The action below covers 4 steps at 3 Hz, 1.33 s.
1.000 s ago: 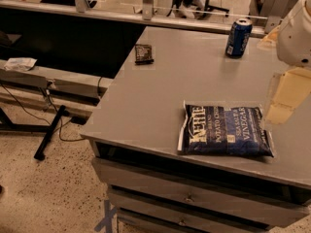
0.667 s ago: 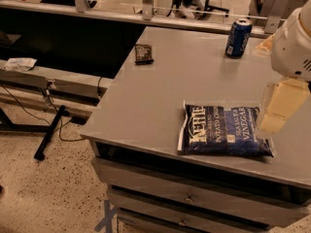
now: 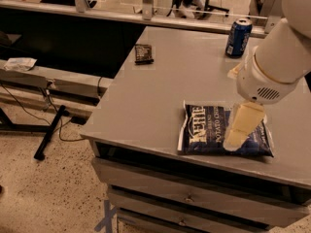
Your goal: Move blue chip bag near rxbar chocolate
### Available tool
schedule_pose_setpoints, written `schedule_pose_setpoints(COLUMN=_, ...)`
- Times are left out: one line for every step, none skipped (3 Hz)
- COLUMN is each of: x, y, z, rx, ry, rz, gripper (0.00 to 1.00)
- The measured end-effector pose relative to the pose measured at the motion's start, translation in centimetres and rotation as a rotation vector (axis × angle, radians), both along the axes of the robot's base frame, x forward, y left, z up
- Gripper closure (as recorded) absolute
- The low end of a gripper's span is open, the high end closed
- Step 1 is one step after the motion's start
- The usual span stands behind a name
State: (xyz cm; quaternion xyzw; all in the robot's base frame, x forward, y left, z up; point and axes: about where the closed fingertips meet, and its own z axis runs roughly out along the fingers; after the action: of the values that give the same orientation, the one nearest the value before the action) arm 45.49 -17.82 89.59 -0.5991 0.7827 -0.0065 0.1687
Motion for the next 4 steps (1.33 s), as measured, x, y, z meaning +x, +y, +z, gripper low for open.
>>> schedule_pose_setpoints(x=2.0, y=-0.2, z=-2.1, rx=0.014, ry=0.045, rz=-0.019, gripper=0.0)
schedule_pose_setpoints(x=3.8, y=-2.1, z=-4.4, rx=0.012, ry=0.118, rz=-0.064, gripper=0.04)
schedule_pose_setpoints(x=4.4, y=-3.3, z=-5.2, rx=0.006, ry=0.152, rz=-0.087, gripper=0.26)
schedule_pose_setpoints(x=4.8, y=-4.3, z=-4.1, rx=0.013, ry=0.161, rz=-0.107, gripper=0.57)
